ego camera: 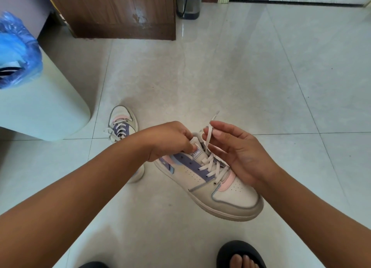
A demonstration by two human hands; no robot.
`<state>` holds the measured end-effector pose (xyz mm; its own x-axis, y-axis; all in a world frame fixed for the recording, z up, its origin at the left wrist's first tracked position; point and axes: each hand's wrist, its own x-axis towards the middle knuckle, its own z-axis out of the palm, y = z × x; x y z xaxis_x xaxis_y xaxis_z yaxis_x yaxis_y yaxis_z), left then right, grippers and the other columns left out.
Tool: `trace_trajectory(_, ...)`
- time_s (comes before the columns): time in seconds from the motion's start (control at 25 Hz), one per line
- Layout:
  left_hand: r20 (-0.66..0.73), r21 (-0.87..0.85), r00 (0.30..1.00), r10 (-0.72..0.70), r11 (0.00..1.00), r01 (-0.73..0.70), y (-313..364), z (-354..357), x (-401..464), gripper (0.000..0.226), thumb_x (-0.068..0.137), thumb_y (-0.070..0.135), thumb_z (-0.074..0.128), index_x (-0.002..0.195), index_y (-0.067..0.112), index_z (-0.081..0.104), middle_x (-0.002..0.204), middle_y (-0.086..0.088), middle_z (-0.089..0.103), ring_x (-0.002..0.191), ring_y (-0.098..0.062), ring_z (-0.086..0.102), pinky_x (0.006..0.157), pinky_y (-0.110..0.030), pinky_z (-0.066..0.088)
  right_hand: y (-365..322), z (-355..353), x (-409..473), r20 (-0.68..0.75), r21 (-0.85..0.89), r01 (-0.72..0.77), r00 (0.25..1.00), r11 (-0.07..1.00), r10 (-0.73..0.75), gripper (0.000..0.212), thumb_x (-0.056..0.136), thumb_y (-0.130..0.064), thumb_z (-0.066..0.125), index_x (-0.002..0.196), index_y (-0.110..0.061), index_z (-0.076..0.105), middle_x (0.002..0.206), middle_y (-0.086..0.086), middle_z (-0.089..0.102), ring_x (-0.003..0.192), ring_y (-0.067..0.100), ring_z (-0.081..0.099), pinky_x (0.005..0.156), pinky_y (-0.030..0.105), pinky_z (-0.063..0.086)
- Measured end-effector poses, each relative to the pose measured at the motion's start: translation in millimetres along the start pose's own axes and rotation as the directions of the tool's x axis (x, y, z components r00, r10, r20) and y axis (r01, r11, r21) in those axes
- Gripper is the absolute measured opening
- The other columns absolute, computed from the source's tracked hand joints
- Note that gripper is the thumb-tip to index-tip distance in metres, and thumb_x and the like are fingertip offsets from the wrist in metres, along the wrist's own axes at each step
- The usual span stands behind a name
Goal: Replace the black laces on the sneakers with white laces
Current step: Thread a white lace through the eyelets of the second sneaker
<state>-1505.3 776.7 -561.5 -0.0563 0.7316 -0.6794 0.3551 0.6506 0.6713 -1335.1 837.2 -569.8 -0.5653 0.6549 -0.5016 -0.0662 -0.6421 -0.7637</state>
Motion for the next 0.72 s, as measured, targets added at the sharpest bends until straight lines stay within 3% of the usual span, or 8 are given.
trace_trajectory(0.2, 0.003, -0.012, 1.0, 0.028, 1.0, -0.028, -1, -2, 0, 0.021, 0.078, 0.019, 0.068, 0.093, 0.004, 0.072, 0.102, -0.023, 0.068, 0.098, -0.041, 0.063, 0.094, -0.055, 0.047, 1, -5, -2, 0.055, -0.188, 0.091, 0.995, 0.978, -0.082, 0.032, 0.072, 0.004, 0.067, 0.099, -0.01, 0.055, 0.102, 0.012, 0.072, 0.097, 0.024, 0.068, 0.079, 0.029, 0.056)
trace_trajectory(0.32, -0.003, 0.002, 0.999, 0.042, 0.999, -0.042, 0, -2, -1, 0.014, 0.083, 0.013, 0.065, 0.091, 0.004, 0.073, 0.099, -0.022, 0.069, 0.083, -0.029, 0.063, 0.091, -0.05, 0.048, 0, -2, -6, 0.148, -0.239, 0.133, 0.984, 0.962, -0.099, 0.038, 0.064, -0.001, 0.07, 0.097, -0.011, 0.056, 0.087, 0.005, 0.074, 0.084, 0.019, 0.07, 0.072, 0.024, 0.055)
trace_trajectory(0.48, -0.007, 0.014, 0.999, 0.034, 0.999, -0.033, 2, -1, -2, 0.015, 0.085, 0.015, 0.065, 0.091, 0.004, 0.072, 0.098, -0.022, 0.068, 0.082, -0.027, 0.062, 0.089, -0.049, 0.049, -3, -1, -2, 0.142, -0.327, 0.24, 0.969, 0.914, -0.204, 0.035, 0.069, 0.007, 0.07, 0.093, -0.013, 0.054, 0.074, 0.0, 0.07, 0.072, 0.015, 0.066, 0.07, 0.022, 0.054)
trace_trajectory(0.6, -0.016, 0.003, 0.999, 0.04, 0.999, -0.04, 2, -3, -2, 0.015, 0.084, 0.014, 0.065, 0.091, 0.002, 0.071, 0.09, -0.022, 0.068, 0.078, -0.025, 0.059, 0.081, -0.045, 0.051, -1, -5, -2, 0.225, -0.366, 0.238, 0.961, 0.9, -0.162, 0.029, 0.081, 0.014, 0.059, 0.089, -0.012, 0.05, 0.092, -0.001, 0.074, 0.085, 0.02, 0.065, 0.075, 0.024, 0.055)
trace_trajectory(0.72, -0.004, -0.028, 0.999, 0.043, 0.999, -0.043, 3, -5, -3, 0.012, 0.085, 0.009, 0.063, 0.091, 0.002, 0.071, 0.086, -0.018, 0.066, 0.076, -0.023, 0.057, 0.075, -0.036, 0.046, 1, -10, -1, 0.315, -0.487, 0.31, 0.934, 0.816, -0.167, 0.024, 0.08, 0.0, 0.067, 0.087, -0.02, 0.057, 0.102, -0.002, 0.072, 0.096, 0.027, 0.063, 0.09, 0.038, 0.049)
